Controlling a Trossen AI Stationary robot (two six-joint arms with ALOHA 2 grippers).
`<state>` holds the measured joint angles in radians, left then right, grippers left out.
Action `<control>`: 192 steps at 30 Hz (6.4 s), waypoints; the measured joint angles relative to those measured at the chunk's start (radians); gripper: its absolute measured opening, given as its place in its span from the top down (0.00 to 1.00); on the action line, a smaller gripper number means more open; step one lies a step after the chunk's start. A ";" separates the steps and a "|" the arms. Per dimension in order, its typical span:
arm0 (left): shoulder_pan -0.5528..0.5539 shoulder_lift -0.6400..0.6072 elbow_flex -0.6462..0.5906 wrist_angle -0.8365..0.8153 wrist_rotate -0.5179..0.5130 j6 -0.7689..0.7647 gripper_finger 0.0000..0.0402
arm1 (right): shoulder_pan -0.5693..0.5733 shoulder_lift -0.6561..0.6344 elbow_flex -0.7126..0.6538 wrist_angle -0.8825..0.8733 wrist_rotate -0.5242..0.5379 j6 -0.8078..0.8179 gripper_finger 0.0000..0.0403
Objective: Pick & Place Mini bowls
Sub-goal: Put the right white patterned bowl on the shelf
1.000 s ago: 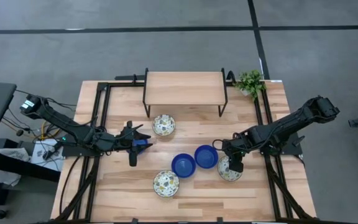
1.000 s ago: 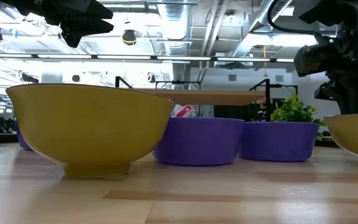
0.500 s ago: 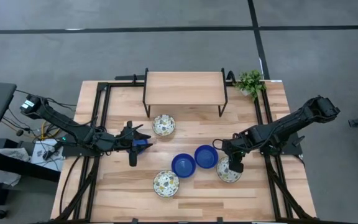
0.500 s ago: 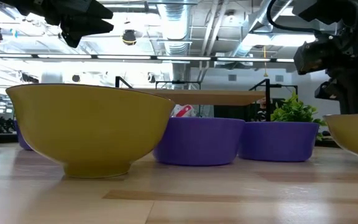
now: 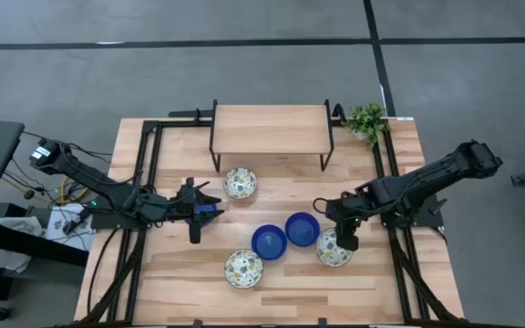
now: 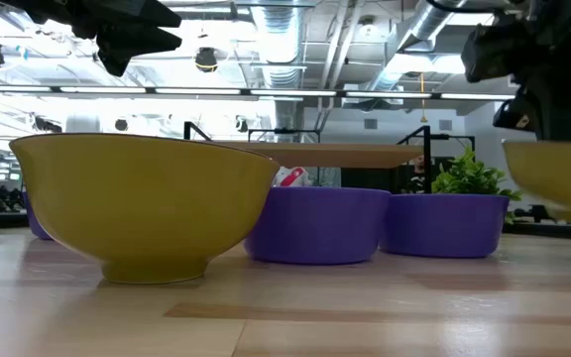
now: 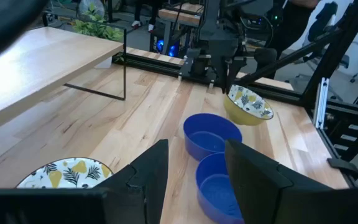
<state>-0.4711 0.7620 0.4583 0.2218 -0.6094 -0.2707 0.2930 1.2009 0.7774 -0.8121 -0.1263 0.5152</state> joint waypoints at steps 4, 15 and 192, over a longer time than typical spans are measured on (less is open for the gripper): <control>0.000 0.000 0.000 0.008 0.000 0.000 0.61 | -0.016 -0.029 0.036 -0.028 -0.005 0.003 1.00; 0.000 0.000 0.000 0.141 0.000 0.002 0.61 | -0.116 -0.005 0.165 -0.041 -0.029 0.019 1.00; 0.472 0.526 0.660 -0.808 0.618 -0.416 0.98 | -0.506 0.303 0.557 0.291 -0.177 -0.230 0.70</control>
<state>0.0010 1.2876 1.1179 -0.5864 0.0082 -0.6863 -0.2135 1.5044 1.3342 -0.5213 -0.3032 0.2854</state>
